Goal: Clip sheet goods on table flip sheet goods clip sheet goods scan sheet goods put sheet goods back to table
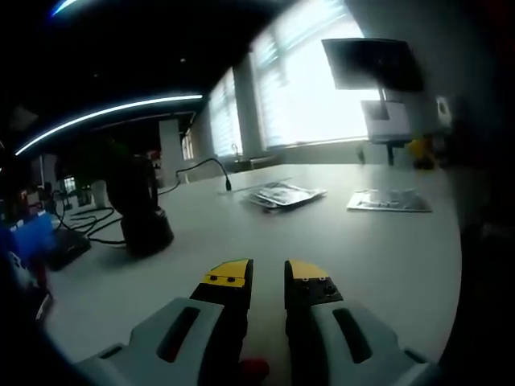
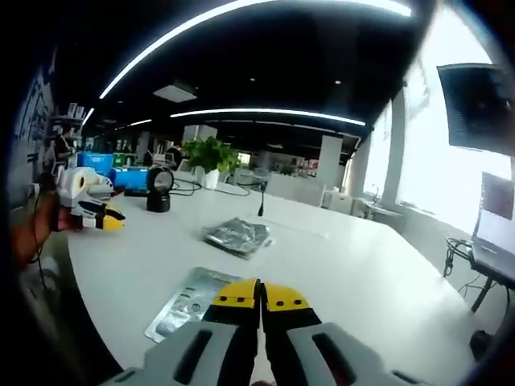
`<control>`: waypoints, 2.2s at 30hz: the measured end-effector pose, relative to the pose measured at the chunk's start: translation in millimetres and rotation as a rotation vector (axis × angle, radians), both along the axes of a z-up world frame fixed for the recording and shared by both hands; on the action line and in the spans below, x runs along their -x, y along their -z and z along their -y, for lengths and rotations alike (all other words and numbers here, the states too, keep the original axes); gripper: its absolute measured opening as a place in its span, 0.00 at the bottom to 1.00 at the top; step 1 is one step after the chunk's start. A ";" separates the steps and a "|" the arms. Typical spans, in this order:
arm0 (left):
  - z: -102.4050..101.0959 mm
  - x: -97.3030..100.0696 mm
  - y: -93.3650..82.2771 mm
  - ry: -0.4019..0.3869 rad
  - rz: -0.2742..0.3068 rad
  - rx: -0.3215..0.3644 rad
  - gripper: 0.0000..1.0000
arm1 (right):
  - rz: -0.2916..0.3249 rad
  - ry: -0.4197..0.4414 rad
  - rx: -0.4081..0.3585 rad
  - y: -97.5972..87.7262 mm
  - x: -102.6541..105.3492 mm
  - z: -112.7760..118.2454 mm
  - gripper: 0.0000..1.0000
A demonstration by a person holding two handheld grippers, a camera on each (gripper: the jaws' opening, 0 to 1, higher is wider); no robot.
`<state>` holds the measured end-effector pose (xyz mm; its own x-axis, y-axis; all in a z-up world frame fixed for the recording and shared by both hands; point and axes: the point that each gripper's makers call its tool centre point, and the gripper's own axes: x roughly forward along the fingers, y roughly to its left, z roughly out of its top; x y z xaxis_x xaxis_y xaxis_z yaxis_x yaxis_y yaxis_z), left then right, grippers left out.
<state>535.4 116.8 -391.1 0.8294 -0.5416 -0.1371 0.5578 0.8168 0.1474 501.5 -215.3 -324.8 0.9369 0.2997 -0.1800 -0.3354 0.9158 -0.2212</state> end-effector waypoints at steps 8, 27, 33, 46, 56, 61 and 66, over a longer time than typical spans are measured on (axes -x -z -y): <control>-0.8 0.4 -0.3 0.002 -0.001 0.005 0.08 | -0.029 -0.024 0.044 -0.9 -14.8 -12.2 0.00; 1.1 2.2 -3.4 0.035 -0.018 0.058 0.09 | -0.119 -0.082 0.121 10.9 -44.0 -21.5 0.00; 2.4 2.7 -1.1 0.038 -0.016 0.036 0.10 | -0.173 -0.095 0.164 23.2 -52.8 -17.2 0.02; 2.7 3.5 0.2 0.042 -0.018 0.026 0.10 | -0.292 -0.151 0.230 46.0 -73.9 -23.3 0.06; 2.8 3.2 0.9 0.045 -0.022 0.026 0.10 | -0.391 -0.209 0.338 69.3 -81.5 -25.6 0.11; 2.8 2.7 1.3 0.045 -0.025 0.026 0.10 | -0.418 -0.227 0.388 72.4 -88.8 -29.9 0.11; 3.9 3.5 0.8 0.050 -0.028 0.035 0.10 | -0.469 -0.246 0.434 79.4 -92.8 -34.0 0.13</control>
